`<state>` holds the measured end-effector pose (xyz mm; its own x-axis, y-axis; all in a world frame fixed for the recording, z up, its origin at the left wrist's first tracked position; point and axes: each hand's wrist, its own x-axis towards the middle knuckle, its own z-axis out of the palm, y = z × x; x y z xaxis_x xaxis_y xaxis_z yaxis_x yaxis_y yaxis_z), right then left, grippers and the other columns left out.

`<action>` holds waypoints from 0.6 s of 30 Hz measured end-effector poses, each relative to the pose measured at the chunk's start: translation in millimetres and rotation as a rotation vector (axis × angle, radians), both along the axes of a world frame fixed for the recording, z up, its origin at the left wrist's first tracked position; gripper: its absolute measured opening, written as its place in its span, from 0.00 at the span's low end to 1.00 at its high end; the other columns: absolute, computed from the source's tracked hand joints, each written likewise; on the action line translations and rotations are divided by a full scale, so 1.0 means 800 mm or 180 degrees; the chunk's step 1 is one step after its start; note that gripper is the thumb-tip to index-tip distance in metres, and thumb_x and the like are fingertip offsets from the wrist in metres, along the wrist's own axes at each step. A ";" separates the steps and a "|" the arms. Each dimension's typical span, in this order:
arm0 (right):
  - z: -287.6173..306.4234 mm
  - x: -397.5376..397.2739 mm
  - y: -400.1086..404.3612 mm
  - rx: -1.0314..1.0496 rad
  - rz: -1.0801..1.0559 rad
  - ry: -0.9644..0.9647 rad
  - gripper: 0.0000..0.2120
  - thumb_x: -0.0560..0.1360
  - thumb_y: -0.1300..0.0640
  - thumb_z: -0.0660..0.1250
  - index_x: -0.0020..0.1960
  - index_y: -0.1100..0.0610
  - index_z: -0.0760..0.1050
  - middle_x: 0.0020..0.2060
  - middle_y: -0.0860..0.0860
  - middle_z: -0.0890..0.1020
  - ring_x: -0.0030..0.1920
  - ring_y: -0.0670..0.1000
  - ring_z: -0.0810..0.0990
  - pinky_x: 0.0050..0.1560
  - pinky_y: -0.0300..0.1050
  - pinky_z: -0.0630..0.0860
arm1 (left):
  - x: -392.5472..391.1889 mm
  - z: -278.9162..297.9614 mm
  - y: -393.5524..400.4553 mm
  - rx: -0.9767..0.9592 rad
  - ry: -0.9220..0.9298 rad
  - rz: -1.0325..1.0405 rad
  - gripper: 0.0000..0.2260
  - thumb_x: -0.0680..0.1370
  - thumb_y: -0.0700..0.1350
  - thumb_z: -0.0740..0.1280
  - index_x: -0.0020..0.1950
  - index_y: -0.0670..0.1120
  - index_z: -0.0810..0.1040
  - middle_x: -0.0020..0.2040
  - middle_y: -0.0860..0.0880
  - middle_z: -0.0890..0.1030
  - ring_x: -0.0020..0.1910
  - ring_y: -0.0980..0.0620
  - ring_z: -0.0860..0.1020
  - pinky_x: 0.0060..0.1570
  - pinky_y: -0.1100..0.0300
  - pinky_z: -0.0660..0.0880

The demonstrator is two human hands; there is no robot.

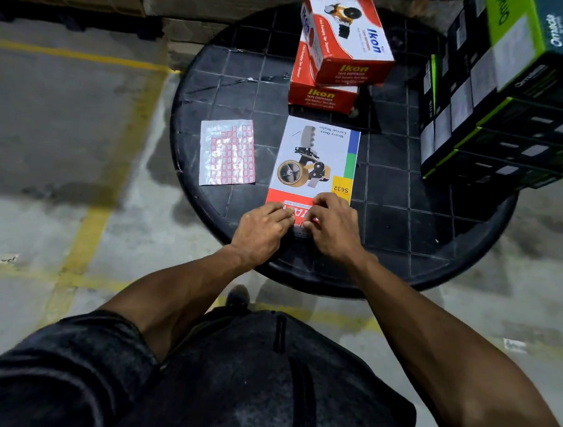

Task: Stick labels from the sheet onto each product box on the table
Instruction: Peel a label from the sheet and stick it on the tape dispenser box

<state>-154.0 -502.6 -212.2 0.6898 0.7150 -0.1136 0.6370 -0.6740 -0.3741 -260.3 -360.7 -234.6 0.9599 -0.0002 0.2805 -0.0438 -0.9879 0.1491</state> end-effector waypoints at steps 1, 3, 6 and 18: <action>0.000 0.000 0.000 0.0005 -0.0013 0.0014 0.08 0.76 0.50 0.69 0.52 0.52 0.80 0.63 0.49 0.72 0.65 0.52 0.66 0.63 0.49 0.61 | 0.000 0.000 0.000 -0.0012 0.0017 0.0018 0.13 0.65 0.38 0.79 0.49 0.41 0.85 0.48 0.46 0.85 0.49 0.45 0.82 0.47 0.56 0.80; 0.001 0.000 0.001 0.0015 -0.0034 0.0023 0.07 0.76 0.50 0.69 0.51 0.52 0.80 0.62 0.48 0.72 0.65 0.52 0.67 0.63 0.48 0.62 | -0.001 0.001 -0.001 -0.0054 0.0036 0.0034 0.13 0.65 0.38 0.79 0.49 0.41 0.85 0.48 0.47 0.85 0.49 0.45 0.82 0.46 0.56 0.80; 0.001 0.000 0.002 0.0019 -0.0067 0.0036 0.07 0.76 0.50 0.70 0.51 0.52 0.81 0.62 0.48 0.72 0.64 0.52 0.67 0.62 0.48 0.62 | -0.001 0.001 -0.001 -0.0103 0.0029 0.0064 0.13 0.65 0.37 0.79 0.49 0.41 0.85 0.48 0.48 0.85 0.49 0.46 0.82 0.45 0.57 0.80; 0.015 0.005 0.011 0.0156 -0.0519 0.0581 0.04 0.70 0.54 0.76 0.42 0.51 0.82 0.56 0.46 0.74 0.61 0.49 0.68 0.59 0.44 0.61 | -0.003 -0.001 -0.002 -0.0230 -0.0087 0.0125 0.11 0.67 0.37 0.77 0.48 0.42 0.85 0.48 0.49 0.85 0.49 0.47 0.82 0.41 0.59 0.79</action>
